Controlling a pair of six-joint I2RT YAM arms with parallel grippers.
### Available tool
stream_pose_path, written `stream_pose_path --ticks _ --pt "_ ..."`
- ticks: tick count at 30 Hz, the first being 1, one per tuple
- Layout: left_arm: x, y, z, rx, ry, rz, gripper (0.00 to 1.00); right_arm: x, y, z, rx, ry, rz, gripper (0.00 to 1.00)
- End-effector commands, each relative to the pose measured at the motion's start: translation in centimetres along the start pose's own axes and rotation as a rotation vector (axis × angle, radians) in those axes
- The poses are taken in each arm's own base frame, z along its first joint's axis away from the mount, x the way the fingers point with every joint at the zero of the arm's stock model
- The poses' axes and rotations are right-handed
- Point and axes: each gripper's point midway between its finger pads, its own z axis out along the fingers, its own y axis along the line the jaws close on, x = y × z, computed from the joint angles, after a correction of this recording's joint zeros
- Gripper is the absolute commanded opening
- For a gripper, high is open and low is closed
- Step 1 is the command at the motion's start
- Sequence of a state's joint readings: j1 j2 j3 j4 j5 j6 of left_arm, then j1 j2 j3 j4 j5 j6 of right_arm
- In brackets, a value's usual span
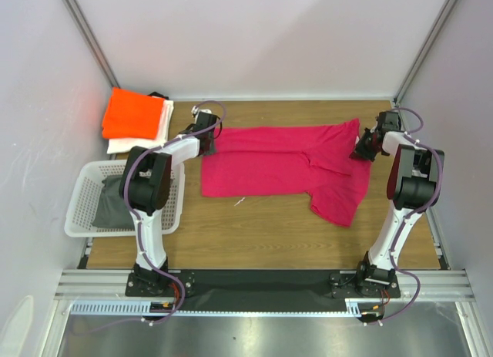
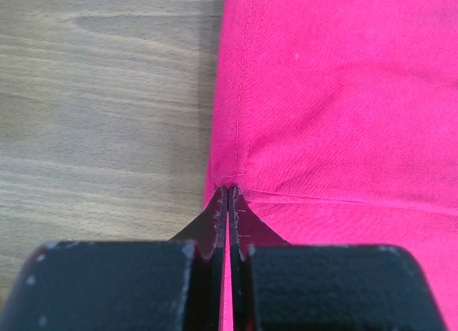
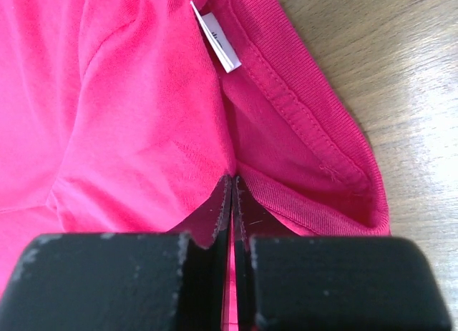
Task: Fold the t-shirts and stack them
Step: Fold the tshirt
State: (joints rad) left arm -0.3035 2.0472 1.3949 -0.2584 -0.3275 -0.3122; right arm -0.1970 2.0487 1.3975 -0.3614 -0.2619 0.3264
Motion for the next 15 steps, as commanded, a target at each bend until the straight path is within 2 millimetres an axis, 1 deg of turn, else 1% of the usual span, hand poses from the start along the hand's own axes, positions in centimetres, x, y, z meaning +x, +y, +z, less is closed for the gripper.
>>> stream_pose_path --ticks 1,7,10,15 --pt "-2.8 0.6 -1.9 0.015 -0.074 -0.02 0.0 -1.9 0.5 -1.3 0.022 -0.057 -0.038 0.0" --pt "-2.9 0.9 -1.9 0.01 -0.075 -0.032 0.0 -2.9 0.2 -2.9 0.034 -0.093 -0.032 0.0" --pt "-3.0 0.9 -1.9 0.01 -0.075 -0.034 0.01 -3.0 0.3 -3.6 0.031 -0.108 -0.027 0.0" --pt "-3.0 0.9 -1.9 0.011 -0.076 -0.037 0.0 -2.9 0.2 -4.0 0.03 -0.115 -0.023 0.0"
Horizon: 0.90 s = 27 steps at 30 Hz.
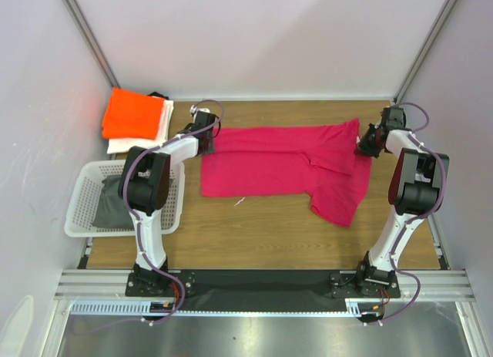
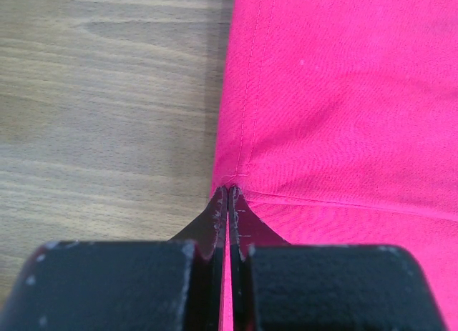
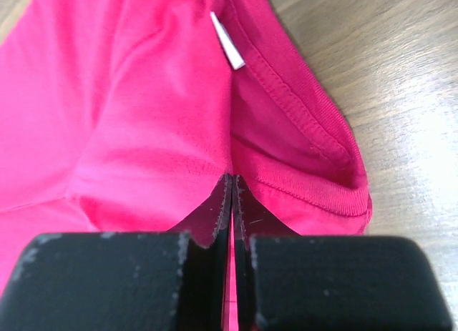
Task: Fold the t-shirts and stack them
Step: Fold the tshirt
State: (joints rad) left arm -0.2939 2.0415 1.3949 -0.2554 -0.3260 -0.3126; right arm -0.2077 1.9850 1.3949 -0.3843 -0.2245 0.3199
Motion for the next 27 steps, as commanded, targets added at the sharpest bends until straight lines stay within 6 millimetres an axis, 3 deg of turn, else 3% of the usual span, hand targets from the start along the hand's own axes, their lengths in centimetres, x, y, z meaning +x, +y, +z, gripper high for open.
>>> stream_pose_path --ticks 1,10,14,17,19,25,27 --pt "-2.6 0.6 -1.8 0.013 -0.066 -0.026 0.0 -1.5 0.1 -1.7 0.005 -0.058 -0.011 0.0" --pt "-2.2 0.6 -2.1 0.026 -0.06 -0.018 0.0 -0.7 -0.7 -1.5 0.017 -0.031 0.004 0.0" --pt "-2.3 0.2 -2.4 0.053 -0.062 0.009 0.02 -0.7 -0.6 -1.6 0.008 -0.015 0.008 0.18" --pt "-3.3 -0.2 -3.4 0.089 -0.083 0.032 0.19 -1.6 0.6 -2.7 -0.023 -0.025 0.0 0.4" --pt "-5.0 -0.6 -4.7 0.118 -0.119 0.038 0.36 -3.2 1.8 -4.1 -0.049 -0.059 -0.017 0.45" --pt "-10.8 -2.9 -8.0 0.236 -0.236 0.013 0.57 -7.7 6.5 -6.3 -0.15 -0.161 -0.075 0.47" --pt "-11.8 -3.8 -8.0 0.276 -0.257 -0.01 0.6 -7.8 7.7 -5.0 -0.161 -0.161 -0.086 0.46"
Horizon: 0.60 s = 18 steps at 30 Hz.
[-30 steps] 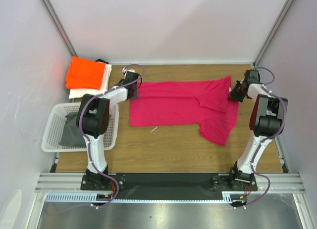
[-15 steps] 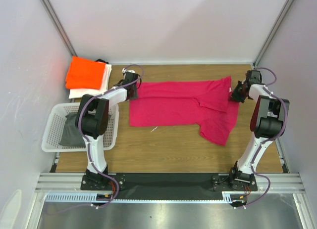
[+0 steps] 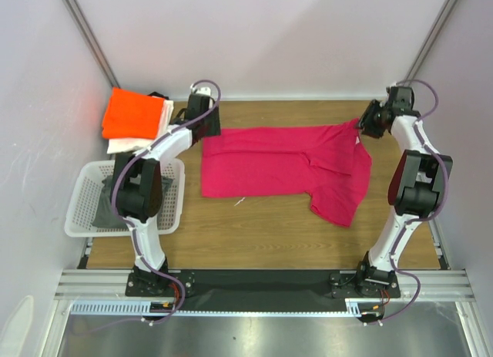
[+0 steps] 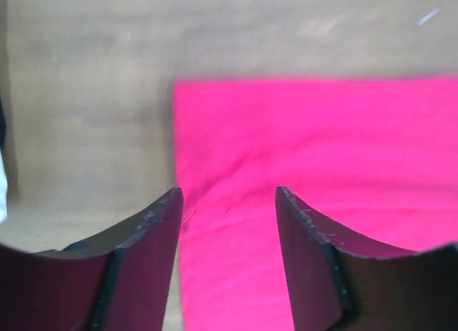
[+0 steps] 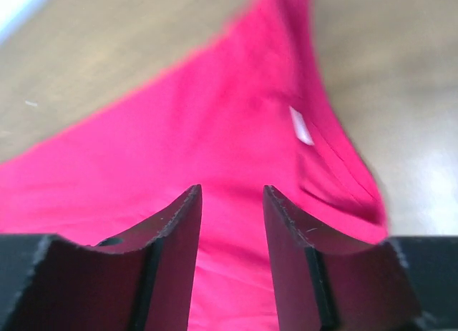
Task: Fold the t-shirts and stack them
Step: Fold the tshirt
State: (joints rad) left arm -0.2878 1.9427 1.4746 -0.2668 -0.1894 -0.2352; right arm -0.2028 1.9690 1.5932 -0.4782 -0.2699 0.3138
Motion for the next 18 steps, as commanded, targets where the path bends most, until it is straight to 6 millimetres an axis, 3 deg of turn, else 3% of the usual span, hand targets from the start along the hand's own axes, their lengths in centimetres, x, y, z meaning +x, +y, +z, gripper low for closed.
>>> stream_pose_path --ticks 1,4,6,7,9,13,18 --pt "-6.3 -2.2 -1.7 0.105 -0.142 -0.041 0.62 -2.9 4.1 -0.4 -0.081 -0.078 -0.04 0.45" --pt "-7.0 -3.2 -0.5 0.131 -0.135 -0.085 0.61 -2.2 4.5 2.5 -0.095 -0.057 -0.03 0.41" --pt "-6.1 -3.5 1.3 0.129 -0.109 -0.129 0.61 -1.8 4.3 4.5 -0.091 -0.053 -0.02 0.41" --pt "-6.6 -3.5 1.6 0.124 -0.116 -0.148 0.61 -1.8 4.0 5.1 -0.082 -0.052 -0.014 0.4" --pt "-5.6 -3.1 3.2 0.09 -0.086 -0.201 0.6 -1.6 2.9 6.7 -0.041 -0.04 0.004 0.39" --pt "-5.4 -2.5 4.6 0.063 -0.075 -0.256 0.59 -2.8 1.9 7.6 -0.011 -0.064 0.02 0.4" --pt "-5.0 -1.8 5.3 0.035 -0.06 -0.247 0.61 -4.9 1.1 7.4 -0.012 -0.093 0.019 0.42"
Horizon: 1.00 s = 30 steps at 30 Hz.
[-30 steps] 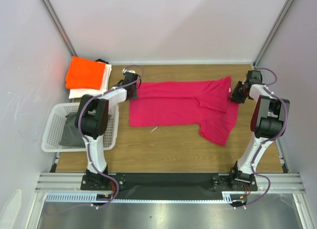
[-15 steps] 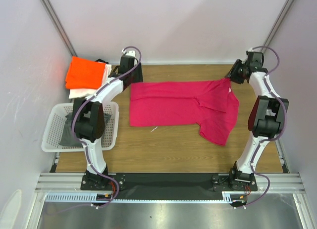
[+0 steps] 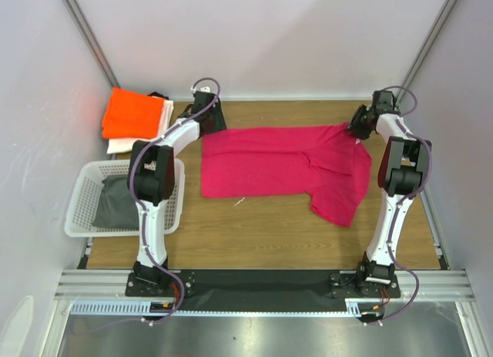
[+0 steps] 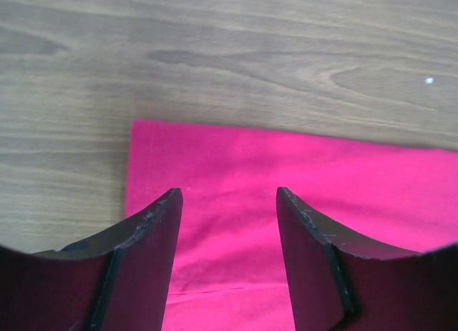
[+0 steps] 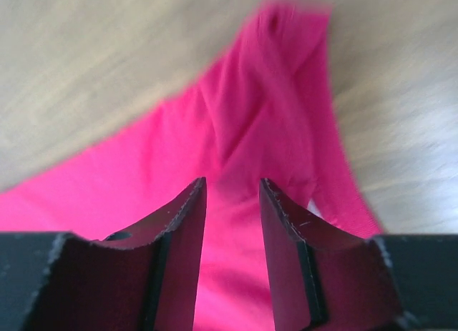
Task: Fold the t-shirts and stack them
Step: Fold the tshirt
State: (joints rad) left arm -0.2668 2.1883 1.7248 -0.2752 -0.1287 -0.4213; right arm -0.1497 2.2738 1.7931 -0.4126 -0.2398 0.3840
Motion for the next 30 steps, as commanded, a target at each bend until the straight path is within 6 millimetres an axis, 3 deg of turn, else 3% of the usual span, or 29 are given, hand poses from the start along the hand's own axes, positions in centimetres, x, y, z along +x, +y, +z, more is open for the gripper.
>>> stream_pose_path --ticks 1,3,10,15,24,30 --pt "-3.5 -0.2 -0.8 -0.005 -0.076 -0.047 0.61 -6.4 1.3 -2.4 -0.031 -0.154 -0.028 0.42" --pt "-3.2 0.3 -0.6 -0.019 -0.065 -0.051 0.62 -7.5 1.4 -2.6 -0.035 -0.174 -0.035 0.42" --pt "-3.3 1.8 0.1 -0.053 -0.063 -0.065 0.62 -8.4 0.7 -0.4 -0.036 -0.171 -0.049 0.42" --pt "-3.4 2.1 0.9 -0.057 -0.05 -0.06 0.63 -8.3 -0.1 0.9 -0.006 -0.164 -0.06 0.42" --pt "-2.7 2.4 1.9 -0.063 -0.021 -0.058 0.64 -7.5 -1.2 1.4 0.034 -0.137 -0.093 0.42" --pt "-2.0 2.6 2.1 -0.058 -0.002 -0.069 0.63 -6.8 -1.6 2.0 0.04 -0.119 -0.092 0.34"
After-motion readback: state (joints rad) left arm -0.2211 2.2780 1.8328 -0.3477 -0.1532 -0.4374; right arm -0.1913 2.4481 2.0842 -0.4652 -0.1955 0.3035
